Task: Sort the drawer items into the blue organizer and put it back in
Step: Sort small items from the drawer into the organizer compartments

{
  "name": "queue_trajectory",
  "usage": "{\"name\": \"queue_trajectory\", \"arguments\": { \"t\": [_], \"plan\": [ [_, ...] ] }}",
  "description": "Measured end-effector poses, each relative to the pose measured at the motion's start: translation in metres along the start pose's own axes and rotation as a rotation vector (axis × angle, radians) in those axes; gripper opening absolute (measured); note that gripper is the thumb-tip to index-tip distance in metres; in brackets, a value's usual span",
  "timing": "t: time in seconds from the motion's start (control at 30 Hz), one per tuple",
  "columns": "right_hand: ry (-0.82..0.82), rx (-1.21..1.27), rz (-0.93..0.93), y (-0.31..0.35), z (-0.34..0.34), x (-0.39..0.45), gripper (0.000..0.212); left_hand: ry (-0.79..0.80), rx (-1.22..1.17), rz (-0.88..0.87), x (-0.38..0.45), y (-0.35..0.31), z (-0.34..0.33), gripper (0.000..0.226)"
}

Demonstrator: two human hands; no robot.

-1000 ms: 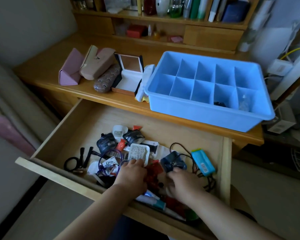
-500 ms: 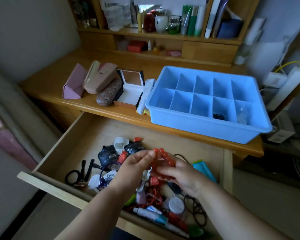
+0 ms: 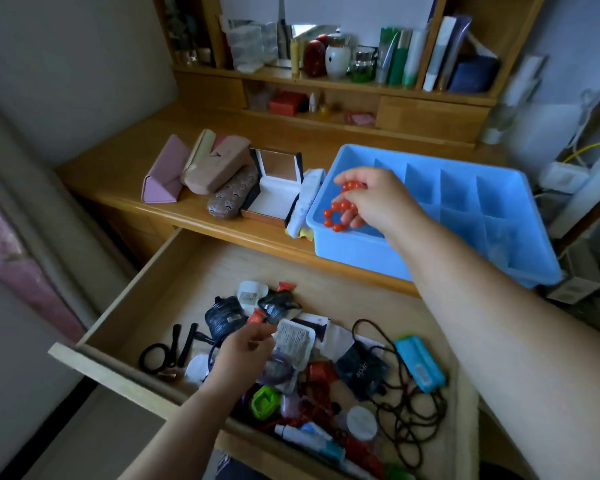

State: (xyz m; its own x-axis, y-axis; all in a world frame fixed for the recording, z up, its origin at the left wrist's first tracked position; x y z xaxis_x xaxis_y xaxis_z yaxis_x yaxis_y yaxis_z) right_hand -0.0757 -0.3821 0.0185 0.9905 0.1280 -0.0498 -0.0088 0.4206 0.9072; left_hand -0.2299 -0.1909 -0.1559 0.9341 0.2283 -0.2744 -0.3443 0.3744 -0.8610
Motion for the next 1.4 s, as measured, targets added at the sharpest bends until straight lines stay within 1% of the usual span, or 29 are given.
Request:
{"name": "queue_trajectory", "arguments": {
  "t": [0.1, 0.17, 0.23, 0.3, 0.4, 0.43, 0.5, 0.57, 0.6, 0.63, 0.7, 0.73, 0.77, 0.8, 0.87, 0.9, 0.93, 1.0, 1.03, 1.07, 1.13, 1.17, 1.2, 1.23, 1.27, 1.3, 1.33, 1.37, 1.4],
  "plan": [
    [-0.184, -0.088, 0.092, 0.015, 0.003, 0.023, 0.035, 0.021, 0.12, -0.005, -0.008, 0.022, 0.006, 0.021],
    [-0.256, -0.171, 0.094, 0.016, 0.003, 0.032, 0.031, 0.063, 0.192, -0.017, -0.011, 0.025, 0.006, 0.022],
    [-0.286, -0.273, 0.077, 0.008, 0.002, 0.037, 0.029, 0.08, 0.237, -0.057, -0.013, 0.024, 0.002, 0.019],
    [-0.19, -0.445, 0.058, -0.003, -0.007, 0.035, 0.027, 0.082, 0.294, -0.119, -0.015, 0.02, -0.003, 0.018],
    [0.016, -0.899, 0.059, -0.016, -0.021, 0.029, 0.018, 0.126, 0.382, -0.232, -0.02, 0.013, -0.013, 0.015],
    [0.069, -1.014, 0.084, -0.017, -0.025, 0.027, 0.021, 0.144, 0.39, -0.269, -0.023, 0.01, -0.016, 0.014],
    [0.199, -1.103, 0.076, -0.019, -0.03, 0.023, 0.039, 0.181, 0.434, -0.348, -0.026, 0.004, -0.023, 0.016],
    [0.241, -1.058, 0.065, -0.022, -0.028, 0.016, 0.053, 0.227, 0.583, -0.458, -0.028, 0.001, -0.031, 0.018],
    [0.215, -1.051, 0.139, -0.021, -0.025, 0.011, 0.054, 0.262, 0.668, -0.495, -0.028, 0.0, -0.037, 0.021],
    [0.144, -1.044, 0.279, -0.019, -0.023, 0.005, 0.052, 0.302, 0.74, -0.517, -0.029, -0.001, -0.043, 0.024],
    [-0.109, -0.936, 0.636, -0.013, -0.017, -0.021, 0.038, 0.367, 0.873, -0.558, -0.029, -0.001, -0.057, 0.027],
    [-0.22, -0.862, 0.78, -0.014, -0.016, -0.038, 0.031, 0.386, 0.951, -0.571, -0.029, -0.001, -0.065, 0.026],
    [-0.291, -0.791, 0.865, -0.018, -0.016, -0.056, 0.025, 0.398, 1.025, -0.571, -0.028, -0.001, -0.071, 0.025],
    [-0.301, -0.742, 0.908, -0.026, -0.019, -0.072, 0.02, 0.406, 1.08, -0.558, -0.027, -0.002, -0.075, 0.024],
    [-0.211, -0.725, 0.914, -0.051, -0.031, -0.097, 0.012, 0.412, 1.121, -0.515, -0.026, -0.009, -0.076, 0.023],
    [-0.129, -0.727, 0.847, -0.065, -0.038, -0.105, 0.011, 0.404, 1.084, -0.5, -0.027, -0.016, -0.073, 0.022],
    [-0.017, -0.706, 0.724, -0.079, -0.046, -0.11, 0.011, 0.394, 0.975, -0.475, -0.028, -0.026, -0.067, 0.02],
    [0.25, -0.59, 0.373, -0.102, -0.059, -0.116, 0.017, 0.405, 0.645, -0.393, -0.031, -0.049, -0.052, 0.016],
    [0.388, -0.454, 0.202, -0.111, -0.065, -0.118, 0.017, 0.392, 0.497, -0.383, -0.034, -0.063, -0.044, 0.013],
    [0.49, -0.272, 0.074, -0.116, -0.068, -0.12, 0.016, 0.344, 0.377, -0.412, -0.036, -0.077, -0.036, 0.011],
    [0.606, -0.003, -0.036, -0.113, -0.067, -0.123, 0.022, 0.258, 0.124, -0.417, -0.036, -0.094, -0.024, 0.011],
    [0.668, 0.045, -0.04, -0.11, -0.067, -0.123, 0.021, 0.244, -0.05, -0.374, -0.035, -0.098, -0.02, 0.01],
    [0.702, 0.017, -0.016, -0.106, -0.065, -0.124, 0.017, 0.239, -0.237, -0.311, -0.032, -0.099, -0.018, 0.009],
    [0.686, -0.051, 0.015, -0.104, -0.062, -0.124, 0.015, 0.221, -0.394, -0.251, -0.029, -0.097, -0.017, 0.01],
    [0.623, -0.117, 0.04, -0.101, -0.057, -0.122, 0.015, 0.182, -0.502, -0.202, -0.026, -0.092, -0.017, 0.012],
    [0.545, -0.134, 0.052, -0.097, -0.049, -0.119, 0.015, 0.119, -0.528, -0.166, -0.023, -0.084, -0.019, 0.015],
    [0.477, -0.096, 0.058, -0.091, -0.04, -0.116, 0.017, 0.048, -0.463, -0.139, -0.02, -0.075, -0.021, 0.017],
    [0.421, -0.035, 0.063, -0.084, -0.03, -0.113, 0.019, 0.007, -0.319, -0.126, -0.019, -0.065, -0.026, 0.019],
    [0.358, 0.019, 0.071, -0.077, -0.019, -0.108, 0.018, 0.038, -0.131, -0.132, -0.02, -0.056, -0.035, 0.02]
  ]
}}
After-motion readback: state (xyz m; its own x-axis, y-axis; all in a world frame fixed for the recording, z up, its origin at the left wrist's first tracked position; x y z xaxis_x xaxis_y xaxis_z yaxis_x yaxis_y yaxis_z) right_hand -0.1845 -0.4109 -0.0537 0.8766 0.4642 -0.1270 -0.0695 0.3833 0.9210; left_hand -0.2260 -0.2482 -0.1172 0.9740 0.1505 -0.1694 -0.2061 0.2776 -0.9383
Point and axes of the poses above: each hand's wrist, its own x-axis towards the middle knuckle, its own z-axis out of the back of the hand, y = z × x, the point moved 4 cm from there along x, towards the middle knuckle, and after that the axes turned 5 degrees about -x, right-handed, at the moved point
